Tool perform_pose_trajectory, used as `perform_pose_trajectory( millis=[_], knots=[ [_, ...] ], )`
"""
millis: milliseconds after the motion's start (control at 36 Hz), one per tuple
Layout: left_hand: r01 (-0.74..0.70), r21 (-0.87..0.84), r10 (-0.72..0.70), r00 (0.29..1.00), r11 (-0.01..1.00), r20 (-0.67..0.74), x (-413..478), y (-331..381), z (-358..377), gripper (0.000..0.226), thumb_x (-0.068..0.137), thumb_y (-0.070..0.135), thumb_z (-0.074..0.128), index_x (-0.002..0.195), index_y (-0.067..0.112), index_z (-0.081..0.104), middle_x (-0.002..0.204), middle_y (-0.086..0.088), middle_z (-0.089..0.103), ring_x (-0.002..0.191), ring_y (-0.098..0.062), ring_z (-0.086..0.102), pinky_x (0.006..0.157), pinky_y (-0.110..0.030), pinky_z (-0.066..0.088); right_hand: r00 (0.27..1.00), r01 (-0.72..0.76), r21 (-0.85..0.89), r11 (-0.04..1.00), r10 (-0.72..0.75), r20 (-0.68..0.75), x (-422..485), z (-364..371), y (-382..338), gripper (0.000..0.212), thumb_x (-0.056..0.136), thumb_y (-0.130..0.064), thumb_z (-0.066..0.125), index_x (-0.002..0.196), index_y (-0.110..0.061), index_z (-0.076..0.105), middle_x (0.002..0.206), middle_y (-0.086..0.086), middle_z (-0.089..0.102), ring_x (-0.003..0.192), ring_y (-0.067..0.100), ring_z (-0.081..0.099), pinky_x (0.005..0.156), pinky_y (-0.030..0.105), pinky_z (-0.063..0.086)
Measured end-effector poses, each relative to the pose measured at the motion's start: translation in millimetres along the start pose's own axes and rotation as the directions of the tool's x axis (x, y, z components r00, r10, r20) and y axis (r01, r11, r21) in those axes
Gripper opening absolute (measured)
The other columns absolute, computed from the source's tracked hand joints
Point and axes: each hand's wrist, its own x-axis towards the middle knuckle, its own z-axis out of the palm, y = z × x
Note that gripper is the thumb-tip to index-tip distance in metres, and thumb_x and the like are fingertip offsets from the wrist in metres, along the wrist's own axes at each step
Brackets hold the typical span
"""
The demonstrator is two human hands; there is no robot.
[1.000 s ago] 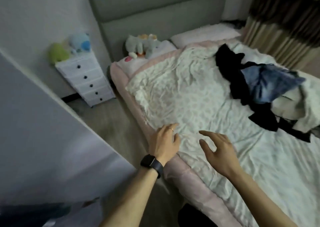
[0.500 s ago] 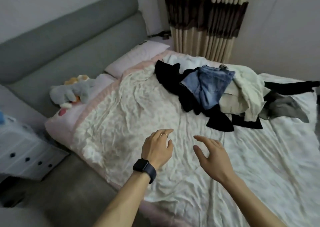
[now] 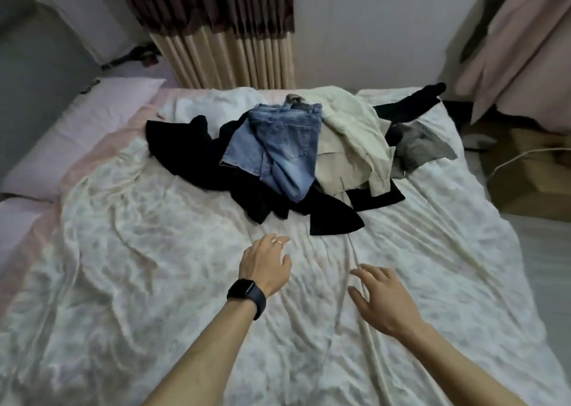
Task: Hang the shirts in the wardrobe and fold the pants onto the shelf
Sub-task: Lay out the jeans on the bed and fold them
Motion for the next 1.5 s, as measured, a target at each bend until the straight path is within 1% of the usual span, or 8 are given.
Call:
perform_pose_trajectory(
  millis=[278,556,750,944,1111,1306,1417,1500],
  knots=[
    [-0.061,0.31,0.086,0.994,0.949,-0.07,187,-5,87,0.069,0.093,0.056,0.052,0.153,0.027,0.034,0.164,-0.009,0.019,0.148,-0.033,0.022,0.116,-0.048,0.025,0.938,-0.253,-0.104,0.962,0.27,0.216,151,127,110,0.075,0.087,-0.084,0.008,0.148,-0.055,-0.025,0.154,-0.008,-0.046,0.145,0.032,-0.039,0.111,0.074,-0.011],
    [0.028,0.418,0.031,0.99,0.908,-0.134,331,-5,125,0.051,0.098,0.029,0.055,0.144,0.012,0.043,0.133,-0.023,0.052,0.114,-0.048,0.053,0.089,-0.052,0.046,0.965,-0.244,-0.096,0.965,0.252,0.078,194,224,151,0.077,0.084,-0.088,-0.006,0.147,-0.052,-0.031,0.157,-0.008,-0.044,0.143,0.029,-0.043,0.102,0.067,-0.035],
    [0.036,0.232,0.003,0.986,0.972,-0.169,303,17,78,0.032,0.089,0.025,0.057,0.119,0.015,0.062,0.115,-0.021,0.062,0.103,-0.046,0.06,0.078,-0.045,0.047,0.852,-0.33,-0.1,0.939,0.341,0.398,196,206,163,0.084,0.071,-0.094,-0.006,0.137,-0.056,-0.041,0.141,-0.011,-0.06,0.136,0.03,-0.051,0.101,0.074,-0.025],
    [0.066,0.077,-0.048,0.976,0.995,-0.211,192,16,2,0.022,0.085,0.032,0.06,0.105,0.024,0.063,0.104,-0.009,0.063,0.098,-0.037,0.061,0.071,-0.036,0.041,0.748,-0.392,0.052,0.918,0.286,0.599,187,104,113,0.09,0.092,-0.081,0.025,0.162,-0.025,0.014,0.17,0.009,0.004,0.156,0.032,0.002,0.123,0.054,0.01],
    [0.142,-0.058,-0.149,0.98,0.988,-0.132,38,-9,21,0.014,0.085,0.036,0.059,0.095,0.027,0.059,0.1,-0.002,0.061,0.096,-0.034,0.059,0.065,-0.032,0.035,0.867,-0.498,0.681,0.538,0.295,0.401,105,48,22,0.07,0.094,-0.07,0.044,0.138,-0.017,0.056,0.147,0.01,0.054,0.133,0.029,0.051,0.108,0.041,0.04],
    [0.299,-0.122,-0.281,0.949,0.946,0.145,-145,-41,93,0.01,0.084,0.038,0.055,0.085,0.029,0.049,0.097,0.004,0.06,0.09,-0.025,0.062,0.062,-0.03,0.031,0.853,-0.503,0.825,0.258,0.305,0.424,37,60,-56,0.085,0.088,-0.064,0.064,0.151,-0.016,0.034,0.132,0.012,0.058,0.114,0.03,0.061,0.086,0.044,0.051],
    [0.407,-0.119,-0.374,0.899,0.906,0.23,-228,-70,125,0.006,0.085,0.026,0.056,0.091,0.025,0.056,0.099,0.001,0.058,0.094,-0.027,0.062,0.073,-0.034,0.045,0.796,-0.602,0.729,0.326,0.317,0.516,-6,100,-70,0.074,0.09,-0.059,0.065,0.143,-0.015,0.04,0.103,0.008,0.059,0.091,0.027,0.059,0.085,0.046,0.052],
    [0.441,-0.097,-0.406,0.878,0.892,0.252,-252,-87,138,0.019,0.09,0.022,0.056,0.108,0.026,0.061,0.113,-0.001,0.058,0.102,-0.029,0.062,0.085,-0.037,0.048,0.735,-0.678,0.622,0.393,0.341,0.586,-33,130,-66,0.069,0.093,-0.056,0.063,0.141,-0.013,0.04,0.125,0.018,0.056,0.119,0.04,0.057,0.095,0.052,0.052]
  ],
)
